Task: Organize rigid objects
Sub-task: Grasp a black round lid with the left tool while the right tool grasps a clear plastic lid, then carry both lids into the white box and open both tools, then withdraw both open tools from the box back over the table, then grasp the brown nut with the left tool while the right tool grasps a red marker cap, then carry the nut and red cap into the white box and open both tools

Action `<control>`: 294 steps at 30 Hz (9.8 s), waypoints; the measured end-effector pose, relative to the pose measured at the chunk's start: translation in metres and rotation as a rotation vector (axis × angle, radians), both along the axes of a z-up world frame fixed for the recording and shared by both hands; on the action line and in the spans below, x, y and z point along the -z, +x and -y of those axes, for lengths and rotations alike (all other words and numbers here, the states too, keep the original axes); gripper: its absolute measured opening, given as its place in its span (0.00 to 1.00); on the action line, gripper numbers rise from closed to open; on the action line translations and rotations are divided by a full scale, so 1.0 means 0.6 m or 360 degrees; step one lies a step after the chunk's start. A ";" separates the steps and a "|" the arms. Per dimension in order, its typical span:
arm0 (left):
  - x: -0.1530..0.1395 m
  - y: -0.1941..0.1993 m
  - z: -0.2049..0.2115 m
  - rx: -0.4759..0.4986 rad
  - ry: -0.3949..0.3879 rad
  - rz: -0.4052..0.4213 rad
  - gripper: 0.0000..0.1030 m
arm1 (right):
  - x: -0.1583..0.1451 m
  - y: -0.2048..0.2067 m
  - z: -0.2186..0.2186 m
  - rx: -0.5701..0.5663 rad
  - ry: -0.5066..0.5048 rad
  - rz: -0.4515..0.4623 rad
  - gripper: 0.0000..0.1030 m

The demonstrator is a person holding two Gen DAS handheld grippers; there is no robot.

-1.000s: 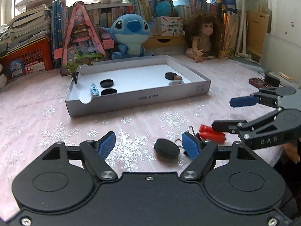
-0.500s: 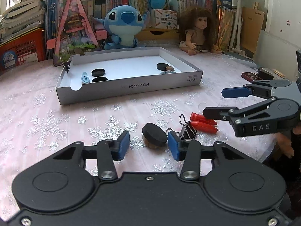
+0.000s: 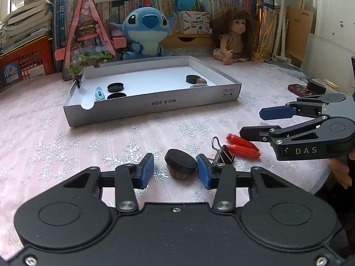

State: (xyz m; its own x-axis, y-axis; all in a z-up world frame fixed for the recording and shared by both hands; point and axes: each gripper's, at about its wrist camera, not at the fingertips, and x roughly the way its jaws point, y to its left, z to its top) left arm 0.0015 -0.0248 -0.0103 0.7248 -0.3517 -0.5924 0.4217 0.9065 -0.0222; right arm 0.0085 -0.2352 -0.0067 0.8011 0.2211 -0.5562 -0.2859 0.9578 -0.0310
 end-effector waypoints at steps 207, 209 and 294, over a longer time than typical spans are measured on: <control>-0.012 0.027 -0.030 -0.0099 -0.0192 -0.0014 0.15 | -0.002 -0.004 -0.063 0.0281 0.0090 -0.0090 0.47; -0.017 0.034 -0.031 -0.0115 -0.0198 -0.0012 0.15 | -0.006 -0.001 -0.060 0.0287 0.0083 -0.0070 0.48; -0.025 0.486 -0.026 -0.0423 -0.0106 -0.0246 0.22 | -0.013 0.444 0.016 0.0300 0.0142 -0.0324 0.59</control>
State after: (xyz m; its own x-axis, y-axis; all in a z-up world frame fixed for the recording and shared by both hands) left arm 0.2930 -0.0094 0.0047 0.6998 -0.2034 -0.6847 0.1570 0.9790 -0.1304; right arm 0.2750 -0.2450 0.0012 0.7065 0.1344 -0.6949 -0.0945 0.9909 0.0956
